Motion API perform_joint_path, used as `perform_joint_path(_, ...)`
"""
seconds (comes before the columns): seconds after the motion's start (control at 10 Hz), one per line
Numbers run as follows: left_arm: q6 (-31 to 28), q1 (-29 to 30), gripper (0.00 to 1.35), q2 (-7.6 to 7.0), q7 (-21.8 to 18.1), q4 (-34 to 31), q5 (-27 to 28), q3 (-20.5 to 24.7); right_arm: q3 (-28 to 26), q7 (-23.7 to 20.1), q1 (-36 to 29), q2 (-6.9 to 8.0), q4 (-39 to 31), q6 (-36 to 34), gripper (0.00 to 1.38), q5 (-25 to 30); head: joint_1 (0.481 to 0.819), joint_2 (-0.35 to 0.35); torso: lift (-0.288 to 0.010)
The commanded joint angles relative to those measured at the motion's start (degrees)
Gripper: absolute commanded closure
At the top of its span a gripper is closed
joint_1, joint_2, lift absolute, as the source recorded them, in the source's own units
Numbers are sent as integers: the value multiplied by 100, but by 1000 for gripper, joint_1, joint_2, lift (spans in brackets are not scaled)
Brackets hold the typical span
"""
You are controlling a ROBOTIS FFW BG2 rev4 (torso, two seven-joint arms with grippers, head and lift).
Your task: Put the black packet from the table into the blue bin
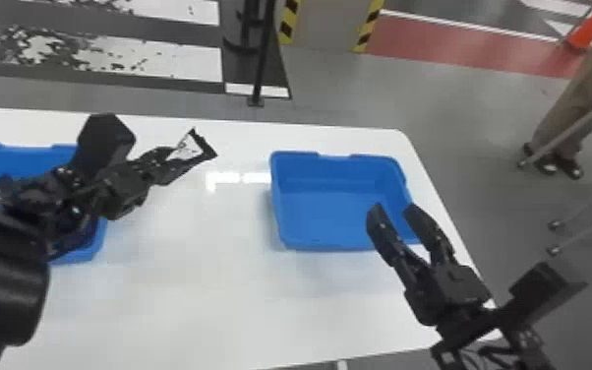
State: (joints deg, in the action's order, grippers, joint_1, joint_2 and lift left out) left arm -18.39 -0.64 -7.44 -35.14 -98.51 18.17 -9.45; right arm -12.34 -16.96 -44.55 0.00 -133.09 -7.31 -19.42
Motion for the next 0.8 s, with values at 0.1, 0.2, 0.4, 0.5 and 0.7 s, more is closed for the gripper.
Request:
perform_joint_path(0.1, -200, 739, 1210, -47, -89, -830, 194, 1174, 11, 0, 26, 5, -15, 0, 510, -11, 695, -167, -110)
perform_joint_path(0.2, -228, 921, 1210, -47, -124, -858, 251, 1562, 0, 0, 26, 5, -15, 0, 510, -11, 695, -111, -110)
perform_joint_path(0.4, -313, 1245, 1084, -30, -151, -900, 183, 2156, 11, 0, 40, 5, -15, 0, 510, -23, 695, -20, -110)
perform_joint_path(0.5, -397, 1400, 559, 50, -151, -900, 80, 2510, 11, 0, 40, 5, -15, 0, 510, -23, 695, 24, -110)
perform_joint_path(0.7, -228, 1906, 78, 181, -133, -1238, -354, 3002, 11, 0, 26, 5, -15, 0, 509, -23, 695, 108, -110)
